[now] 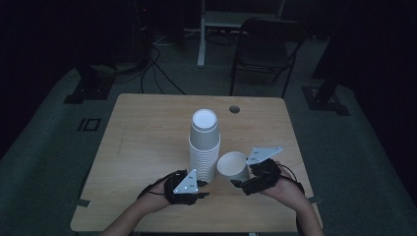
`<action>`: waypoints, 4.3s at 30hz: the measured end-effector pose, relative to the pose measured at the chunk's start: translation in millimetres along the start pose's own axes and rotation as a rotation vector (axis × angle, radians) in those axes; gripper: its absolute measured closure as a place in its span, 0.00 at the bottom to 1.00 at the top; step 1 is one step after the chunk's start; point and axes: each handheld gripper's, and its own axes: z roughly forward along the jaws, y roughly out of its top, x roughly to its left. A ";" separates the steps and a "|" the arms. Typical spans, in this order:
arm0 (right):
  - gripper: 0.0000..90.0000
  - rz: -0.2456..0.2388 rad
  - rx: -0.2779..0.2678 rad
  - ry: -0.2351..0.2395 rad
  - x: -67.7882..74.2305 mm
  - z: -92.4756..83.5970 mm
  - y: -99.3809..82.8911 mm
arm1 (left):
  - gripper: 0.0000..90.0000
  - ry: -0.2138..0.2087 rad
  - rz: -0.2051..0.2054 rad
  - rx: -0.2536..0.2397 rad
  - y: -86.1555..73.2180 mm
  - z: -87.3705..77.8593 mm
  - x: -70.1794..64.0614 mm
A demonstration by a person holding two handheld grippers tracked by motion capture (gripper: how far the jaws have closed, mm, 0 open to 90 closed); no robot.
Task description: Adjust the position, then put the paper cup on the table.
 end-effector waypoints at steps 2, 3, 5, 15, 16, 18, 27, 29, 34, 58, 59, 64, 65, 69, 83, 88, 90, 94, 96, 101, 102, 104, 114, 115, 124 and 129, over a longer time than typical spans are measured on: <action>0.21 0.026 -0.086 -0.038 -0.1 -5.6 -6.1 | 0.73 -0.007 -0.009 -0.011 -0.4 0.3 -0.4; 0.21 0.056 -0.139 -0.044 -0.9 -8.5 -9.7 | 0.73 -0.011 -0.015 -0.013 -0.6 0.7 -0.4; 0.21 0.098 -0.229 -0.097 -1.9 -12.0 -17.3 | 0.73 -0.009 -0.013 -0.013 -1.4 1.6 -1.2; 0.22 0.200 -0.355 -0.226 -12.8 -5.2 -37.5 | 0.73 -0.021 -0.065 -0.028 -15.5 1.7 -2.3; 0.22 0.204 -0.362 -0.245 -14.2 -4.3 -38.3 | 0.72 -0.019 -0.078 -0.035 -17.7 0.7 -1.5; 0.22 0.208 -0.370 -0.269 -15.4 -3.5 -39.1 | 0.71 -0.016 -0.087 -0.040 -19.9 -0.5 -0.7; 0.22 0.286 -0.399 -0.417 -40.0 10.1 -44.2 | 0.49 0.051 -0.280 -0.146 -50.6 -20.6 6.5; 0.22 0.297 -0.400 -0.443 -45.2 14.0 -45.2 | 0.46 0.063 -0.317 -0.158 -58.8 -24.8 8.1; 0.22 0.346 -0.414 -0.488 -56.8 22.4 -47.7 | 0.31 0.127 -0.396 -0.165 -77.3 -33.9 10.7; 0.21 0.398 -0.405 -0.534 -76.5 39.1 -49.5 | 0.01 0.504 -0.685 -0.067 -149.4 -77.9 21.8; 0.21 0.400 -0.405 -0.535 -76.9 39.4 -49.8 | 0.01 0.519 -0.688 -0.065 -152.2 -79.6 21.1; 0.21 0.415 -0.407 -0.524 -79.6 41.7 -51.4 | 0.01 0.589 -0.727 -0.054 -165.7 -88.0 19.5; 0.21 0.416 -0.405 -0.527 -79.8 42.3 -51.5 | 0.01 0.598 -0.737 -0.059 -168.0 -90.0 19.5; 0.21 0.418 -0.402 -0.521 -80.6 44.6 -51.6 | 0.01 0.645 -0.793 -0.060 -174.7 -97.8 20.4; 0.21 0.429 -0.393 -0.513 -87.4 52.7 -51.1 | 0.01 0.716 -0.896 -0.018 -193.4 -108.0 22.0; 0.21 0.440 -0.387 -0.510 -91.5 60.9 -51.4 | 0.01 0.697 -0.902 -0.007 -195.4 -106.5 21.4; 0.21 0.444 -0.379 -0.509 -92.7 65.5 -52.1 | 0.01 0.694 -0.898 -0.009 -195.5 -106.3 21.0; 0.21 0.447 -0.364 -0.513 -95.0 73.3 -54.1 | 0.01 0.691 -0.900 -0.007 -195.7 -105.4 20.9; 0.21 0.452 -0.357 -0.515 -96.8 77.8 -54.8 | 0.01 0.690 -0.898 -0.007 -195.9 -104.9 20.7; 0.21 0.447 -0.337 -0.512 -100.3 88.4 -57.2 | 0.01 0.692 -0.890 0.002 -195.4 -103.4 20.2; 0.21 0.449 -0.335 -0.512 -100.7 90.4 -57.9 | 0.01 0.687 -0.890 0.001 -195.4 -103.4 20.3; 0.21 0.453 -0.326 -0.510 -101.7 94.3 -60.0 | 0.01 0.689 -0.891 0.002 -195.4 -103.5 20.1; 0.21 0.442 -0.278 -0.502 -101.9 105.5 -68.9 | 0.01 0.686 -0.892 -0.005 -195.5 -104.0 20.0; 0.21 0.438 -0.277 -0.504 -101.3 105.8 -69.3 | 0.01 0.685 -0.892 -0.004 -195.4 -103.9 20.1; 0.12 0.423 -0.281 -0.441 -96.4 107.7 -77.6 | 0.01 0.689 -0.890 -0.006 -195.8 -104.4 20.1; 0.11 0.409 -0.292 -0.452 -93.2 102.3 -79.1 | 0.01 0.691 -0.885 -0.006 -195.8 -104.7 20.2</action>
